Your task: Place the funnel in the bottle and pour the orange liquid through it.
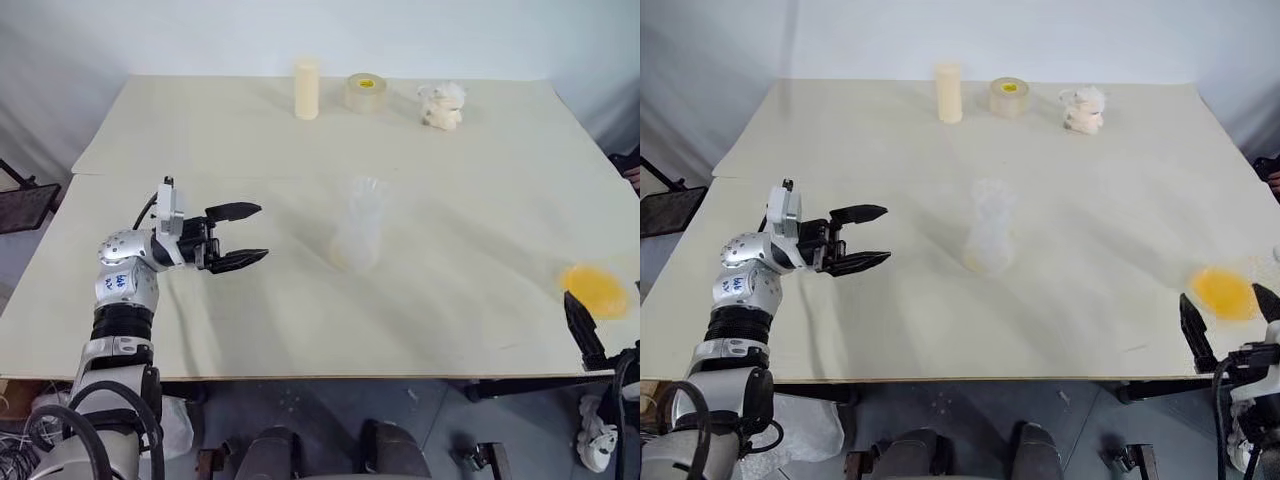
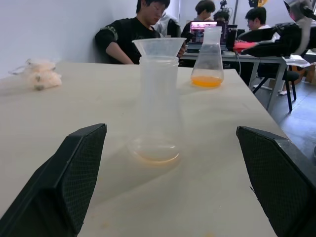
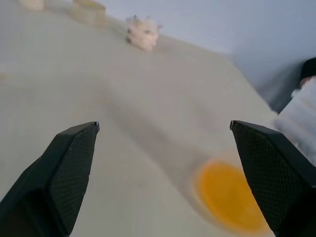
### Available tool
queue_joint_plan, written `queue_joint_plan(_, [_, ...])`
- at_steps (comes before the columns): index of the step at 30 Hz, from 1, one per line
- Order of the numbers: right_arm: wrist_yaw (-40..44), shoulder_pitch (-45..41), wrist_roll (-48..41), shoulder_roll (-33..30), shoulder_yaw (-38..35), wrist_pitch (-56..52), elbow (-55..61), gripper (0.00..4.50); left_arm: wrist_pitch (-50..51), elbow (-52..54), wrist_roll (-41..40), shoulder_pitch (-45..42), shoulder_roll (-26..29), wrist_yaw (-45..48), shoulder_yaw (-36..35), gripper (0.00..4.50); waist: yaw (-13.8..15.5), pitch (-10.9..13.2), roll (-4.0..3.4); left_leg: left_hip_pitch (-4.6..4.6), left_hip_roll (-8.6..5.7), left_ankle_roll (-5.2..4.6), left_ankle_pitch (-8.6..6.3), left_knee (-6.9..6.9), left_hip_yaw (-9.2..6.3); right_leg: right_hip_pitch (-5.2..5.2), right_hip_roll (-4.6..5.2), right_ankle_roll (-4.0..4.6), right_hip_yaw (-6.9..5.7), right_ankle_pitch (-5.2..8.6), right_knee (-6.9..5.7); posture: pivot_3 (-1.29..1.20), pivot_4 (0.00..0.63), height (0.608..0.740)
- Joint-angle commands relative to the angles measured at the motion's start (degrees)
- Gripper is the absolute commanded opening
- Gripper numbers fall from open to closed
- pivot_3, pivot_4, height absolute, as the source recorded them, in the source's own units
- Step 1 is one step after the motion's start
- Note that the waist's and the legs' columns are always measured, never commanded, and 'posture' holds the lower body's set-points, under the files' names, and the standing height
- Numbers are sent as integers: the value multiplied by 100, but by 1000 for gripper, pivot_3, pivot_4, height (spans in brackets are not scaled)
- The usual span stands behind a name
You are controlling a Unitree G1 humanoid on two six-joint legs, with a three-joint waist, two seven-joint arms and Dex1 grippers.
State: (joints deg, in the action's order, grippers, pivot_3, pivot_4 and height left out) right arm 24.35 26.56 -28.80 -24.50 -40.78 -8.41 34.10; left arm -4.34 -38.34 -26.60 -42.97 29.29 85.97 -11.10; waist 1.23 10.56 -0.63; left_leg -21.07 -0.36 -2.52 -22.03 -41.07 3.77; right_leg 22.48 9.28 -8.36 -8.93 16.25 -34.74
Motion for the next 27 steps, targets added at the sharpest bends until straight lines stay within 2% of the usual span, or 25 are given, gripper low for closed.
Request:
queue_joint_plan(1, [-178, -161, -128, -125, -285, -99, -49, 4500, 41, 398, -183, 206, 26, 191, -41, 4476, 6, 0, 0, 0, 0, 0, 0, 0, 0, 0, 0, 0, 0, 0, 0, 0, 150, 740])
queue_joint_plan(10, [-522, -550, -80, -211, -608, -252, -456, 4500, 287, 1151, -420, 637, -93, -43, -59, 4476, 23, 0, -1, -3, 2, 0, 0, -2, -4, -1, 2, 0, 1, 0, 0, 0, 150, 740])
queue_joint_plan(18, [-1159, -753, -32, -163, -901, -536, -586, 4500, 272, 1217, -442, 699, -195, -103, -75, 4476, 17, -1, -2, -2, 2, 0, 0, -2, -1, -1, 2, 0, 2, 0, 0, 0, 150, 740])
queue_joint_plan(27, [-1523, -1429, 265, -521, -882, -735, -1400, 4500, 352, 1552, -511, 931, -333, -282, -72, 4476, 3, -4, -6, -2, 3, 0, 0, -1, 1, 0, 1, 0, 3, 0, 0, 0, 150, 740])
